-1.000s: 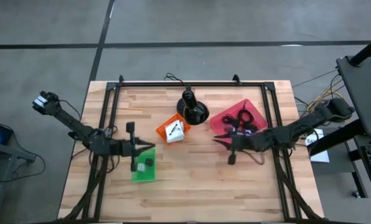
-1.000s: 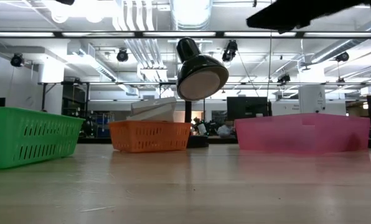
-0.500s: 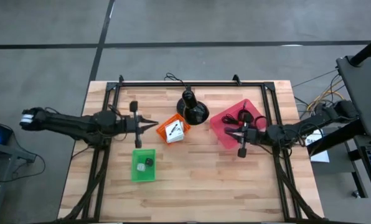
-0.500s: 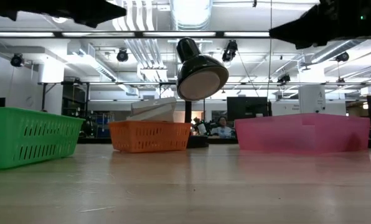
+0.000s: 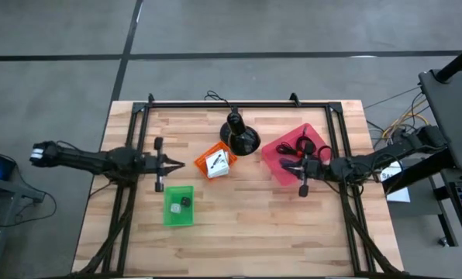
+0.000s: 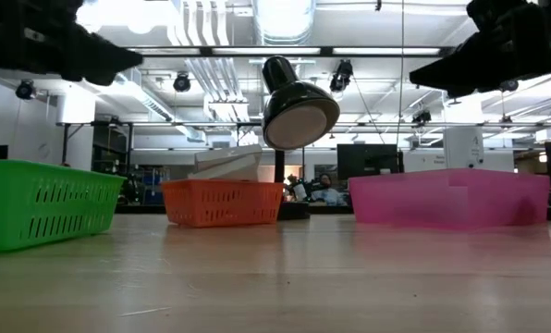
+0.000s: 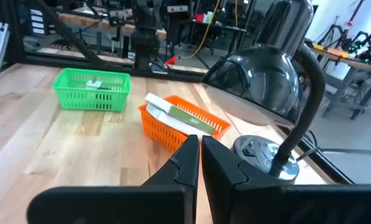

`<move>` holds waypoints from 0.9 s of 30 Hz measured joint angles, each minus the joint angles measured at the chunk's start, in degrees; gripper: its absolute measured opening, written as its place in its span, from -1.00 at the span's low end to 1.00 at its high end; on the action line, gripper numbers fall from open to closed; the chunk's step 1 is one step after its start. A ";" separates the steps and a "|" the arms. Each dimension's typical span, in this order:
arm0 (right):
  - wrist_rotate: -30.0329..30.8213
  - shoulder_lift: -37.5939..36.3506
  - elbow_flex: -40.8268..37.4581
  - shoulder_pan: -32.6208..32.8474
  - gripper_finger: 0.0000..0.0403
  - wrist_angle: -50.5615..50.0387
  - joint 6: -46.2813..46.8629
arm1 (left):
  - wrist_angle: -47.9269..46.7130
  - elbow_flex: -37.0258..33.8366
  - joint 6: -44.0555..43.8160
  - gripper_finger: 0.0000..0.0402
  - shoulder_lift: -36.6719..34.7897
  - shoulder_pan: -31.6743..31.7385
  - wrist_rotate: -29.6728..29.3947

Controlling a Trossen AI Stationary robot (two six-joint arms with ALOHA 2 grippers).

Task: Pick and place items into bin
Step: Return to Home Position

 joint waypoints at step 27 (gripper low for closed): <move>-11.42 -6.63 -8.96 -6.66 -0.96 6.52 -6.67 | -8.23 -7.79 -1.97 -1.00 -18.29 -0.22 0.59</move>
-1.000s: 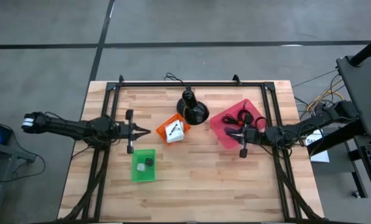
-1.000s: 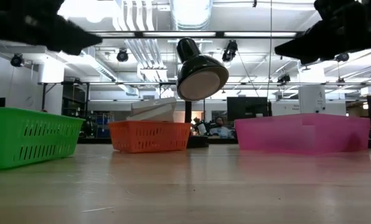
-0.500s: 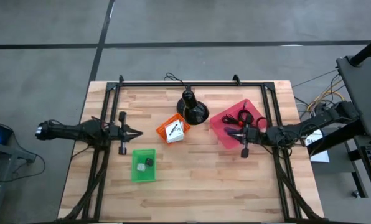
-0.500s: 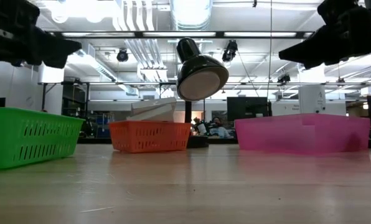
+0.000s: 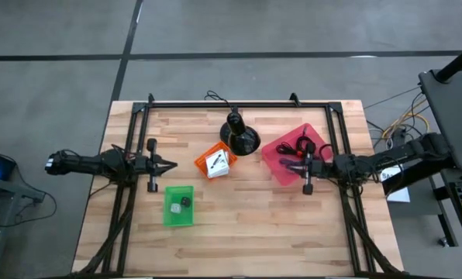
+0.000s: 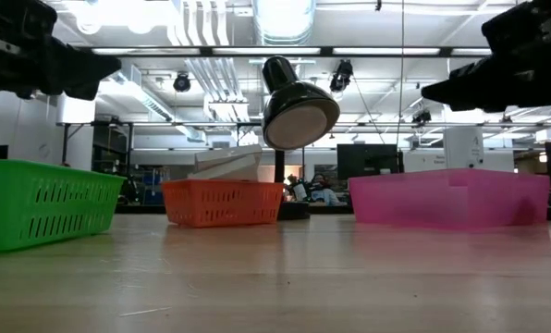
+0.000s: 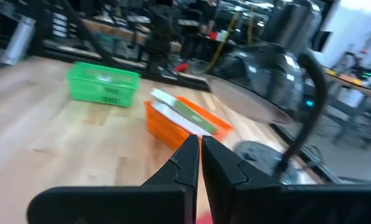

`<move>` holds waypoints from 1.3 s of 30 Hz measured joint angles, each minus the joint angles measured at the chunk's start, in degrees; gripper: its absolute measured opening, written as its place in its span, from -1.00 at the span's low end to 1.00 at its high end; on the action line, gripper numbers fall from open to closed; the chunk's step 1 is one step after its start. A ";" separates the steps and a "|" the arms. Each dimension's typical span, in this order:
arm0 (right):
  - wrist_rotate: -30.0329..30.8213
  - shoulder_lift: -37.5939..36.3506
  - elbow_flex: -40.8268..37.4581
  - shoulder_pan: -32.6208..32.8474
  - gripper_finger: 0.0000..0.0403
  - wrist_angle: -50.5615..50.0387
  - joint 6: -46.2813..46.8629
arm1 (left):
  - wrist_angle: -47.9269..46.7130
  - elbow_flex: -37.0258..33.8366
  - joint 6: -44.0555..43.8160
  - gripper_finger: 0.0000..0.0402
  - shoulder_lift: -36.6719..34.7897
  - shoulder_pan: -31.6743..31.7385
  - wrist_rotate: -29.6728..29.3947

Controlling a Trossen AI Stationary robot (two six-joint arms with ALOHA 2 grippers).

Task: Pick and place items into bin
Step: Return to Home Position

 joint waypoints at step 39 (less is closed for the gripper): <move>-5.62 -32.97 -0.81 -2.19 -0.96 -30.89 6.06 | -3.33 -0.37 -7.54 -1.00 -0.31 0.00 3.34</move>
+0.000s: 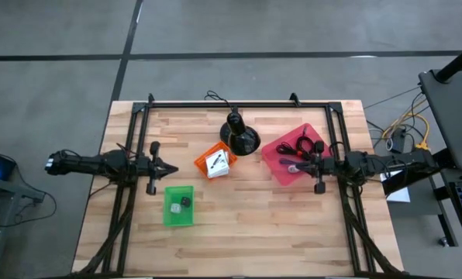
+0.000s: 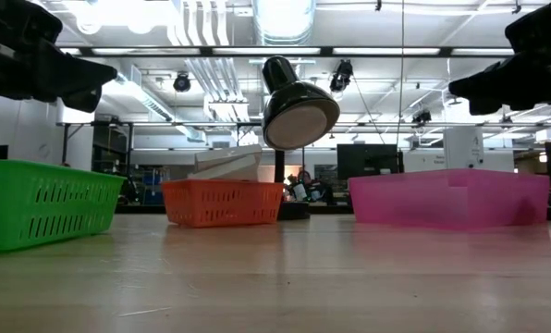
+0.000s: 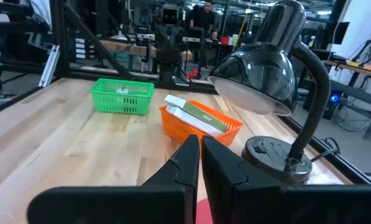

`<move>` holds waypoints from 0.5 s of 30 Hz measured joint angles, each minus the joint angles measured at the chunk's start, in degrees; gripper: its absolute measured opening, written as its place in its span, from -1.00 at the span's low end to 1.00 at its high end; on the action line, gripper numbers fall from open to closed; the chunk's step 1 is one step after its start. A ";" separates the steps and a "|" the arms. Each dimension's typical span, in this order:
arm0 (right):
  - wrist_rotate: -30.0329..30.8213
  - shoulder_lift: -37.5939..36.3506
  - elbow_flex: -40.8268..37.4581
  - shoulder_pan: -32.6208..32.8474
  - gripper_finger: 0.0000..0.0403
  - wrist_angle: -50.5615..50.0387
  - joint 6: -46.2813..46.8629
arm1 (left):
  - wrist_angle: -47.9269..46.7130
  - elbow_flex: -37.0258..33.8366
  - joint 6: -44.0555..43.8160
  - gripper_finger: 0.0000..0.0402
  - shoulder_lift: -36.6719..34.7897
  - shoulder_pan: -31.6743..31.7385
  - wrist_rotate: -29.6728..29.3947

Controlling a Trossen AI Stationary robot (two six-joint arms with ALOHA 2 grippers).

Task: Pick and place items into bin
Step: Return to Home Position

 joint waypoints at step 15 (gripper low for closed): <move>-0.97 0.02 0.01 0.00 -0.96 0.48 -2.40 | 0.04 0.00 0.03 -1.00 0.42 -0.02 0.22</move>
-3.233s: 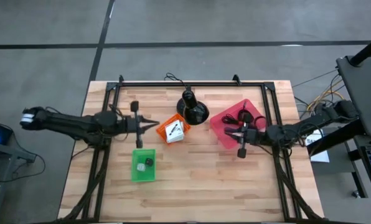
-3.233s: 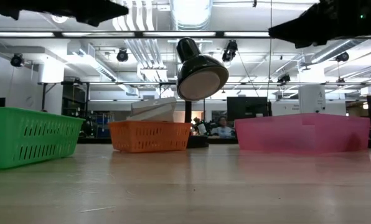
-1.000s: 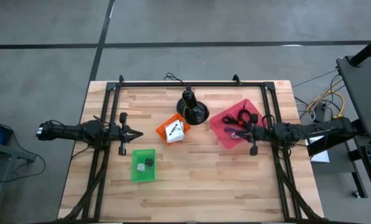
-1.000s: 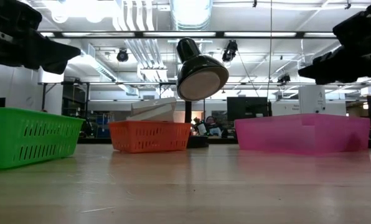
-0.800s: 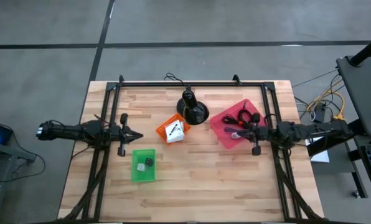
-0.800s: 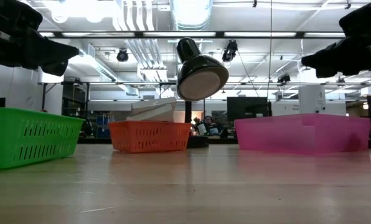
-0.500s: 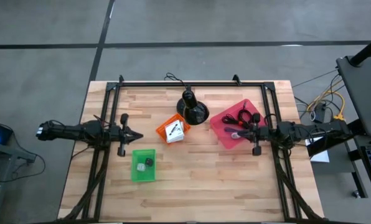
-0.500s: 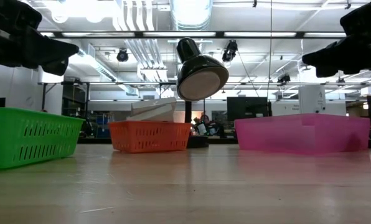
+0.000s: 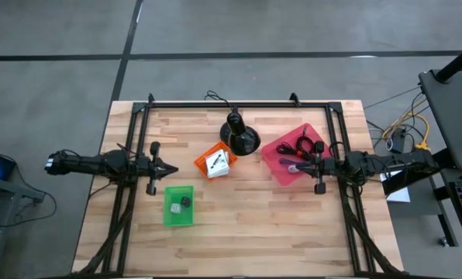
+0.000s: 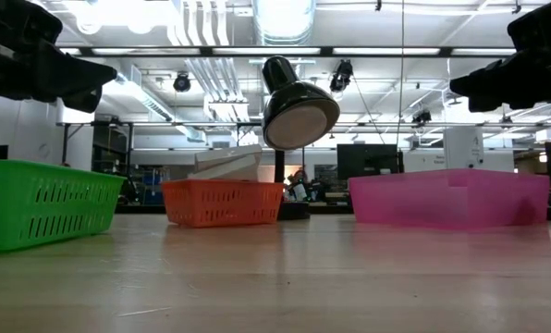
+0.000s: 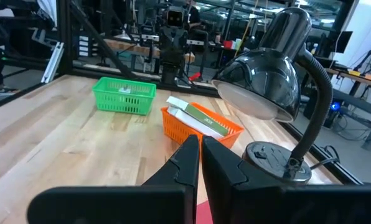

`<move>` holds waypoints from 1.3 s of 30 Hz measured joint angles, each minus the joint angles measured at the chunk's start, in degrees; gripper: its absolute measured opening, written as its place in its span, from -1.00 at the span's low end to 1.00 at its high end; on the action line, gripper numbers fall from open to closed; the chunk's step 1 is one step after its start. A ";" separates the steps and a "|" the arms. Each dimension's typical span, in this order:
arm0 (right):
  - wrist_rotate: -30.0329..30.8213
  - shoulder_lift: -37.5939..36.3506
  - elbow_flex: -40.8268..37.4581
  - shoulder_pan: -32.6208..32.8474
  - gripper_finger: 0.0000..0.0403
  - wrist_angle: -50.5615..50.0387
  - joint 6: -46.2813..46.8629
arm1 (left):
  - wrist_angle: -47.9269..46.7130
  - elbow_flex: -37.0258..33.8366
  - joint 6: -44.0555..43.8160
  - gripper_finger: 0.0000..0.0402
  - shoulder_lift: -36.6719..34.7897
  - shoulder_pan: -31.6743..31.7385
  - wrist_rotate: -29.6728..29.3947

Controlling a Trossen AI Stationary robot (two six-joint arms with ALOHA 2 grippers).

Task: Pick and place items into bin
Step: Return to Home Position

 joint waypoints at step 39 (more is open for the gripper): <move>0.02 0.04 0.01 0.00 -0.96 0.04 4.05 | 0.11 0.00 0.01 -1.00 0.26 0.00 0.00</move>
